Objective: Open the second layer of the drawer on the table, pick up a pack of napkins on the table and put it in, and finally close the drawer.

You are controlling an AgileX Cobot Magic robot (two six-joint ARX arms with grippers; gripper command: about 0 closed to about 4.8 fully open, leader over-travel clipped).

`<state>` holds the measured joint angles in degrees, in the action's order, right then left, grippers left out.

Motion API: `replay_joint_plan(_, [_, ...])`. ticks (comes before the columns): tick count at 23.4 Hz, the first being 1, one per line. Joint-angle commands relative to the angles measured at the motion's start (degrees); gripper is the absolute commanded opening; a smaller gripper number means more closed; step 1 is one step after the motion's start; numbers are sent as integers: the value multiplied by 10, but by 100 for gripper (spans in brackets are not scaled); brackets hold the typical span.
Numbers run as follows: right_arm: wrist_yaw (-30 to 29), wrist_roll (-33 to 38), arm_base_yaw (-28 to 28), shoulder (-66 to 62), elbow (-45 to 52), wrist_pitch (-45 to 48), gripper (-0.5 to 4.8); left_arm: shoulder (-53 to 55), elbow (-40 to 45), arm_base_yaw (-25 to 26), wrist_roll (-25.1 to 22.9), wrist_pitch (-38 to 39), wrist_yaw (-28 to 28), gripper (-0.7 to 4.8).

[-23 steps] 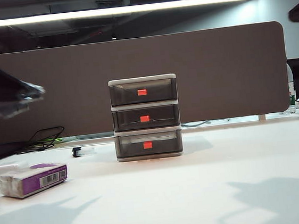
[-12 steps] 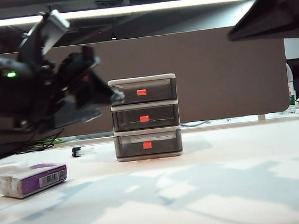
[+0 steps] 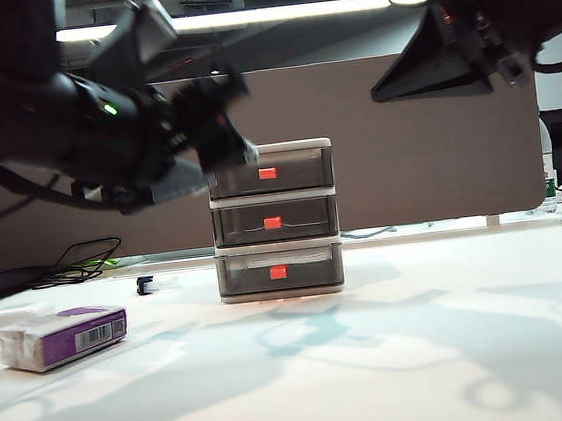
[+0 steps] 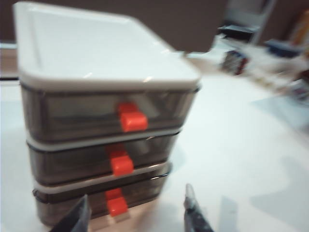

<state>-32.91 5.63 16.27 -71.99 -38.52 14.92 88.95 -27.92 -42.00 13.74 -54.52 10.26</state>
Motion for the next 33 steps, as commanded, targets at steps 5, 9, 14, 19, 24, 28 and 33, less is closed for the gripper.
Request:
replay_joint_plan(5, [-40,-30,1,-76,-67,7,-5,114,-65,-72,-43,-54,220,242])
replay_joint_plan(9, [-48,-47,1,-105,-92,8,-4,180,-101,-80,-43,-90,235,242])
replay_joint_plan(14, [-50,-74,1,-122,-96,14,-5,207,-133,-79,-41,-90,248,242])
replay_joint_plan(19, [-54,-76,1,-145,-96,34,-4,236,-163,-78,-41,-90,262,236])
replay_joint_plan(24, [-54,-77,1,-155,-96,38,-4,243,-163,-78,-41,-90,301,236])
replay_joint_plan(28, [-56,-76,1,-161,-96,64,-4,247,-163,-62,-38,-89,299,236])
replay_joint_plan(33, [-56,-76,1,-165,-96,77,-4,247,-164,-53,-38,-92,285,236])
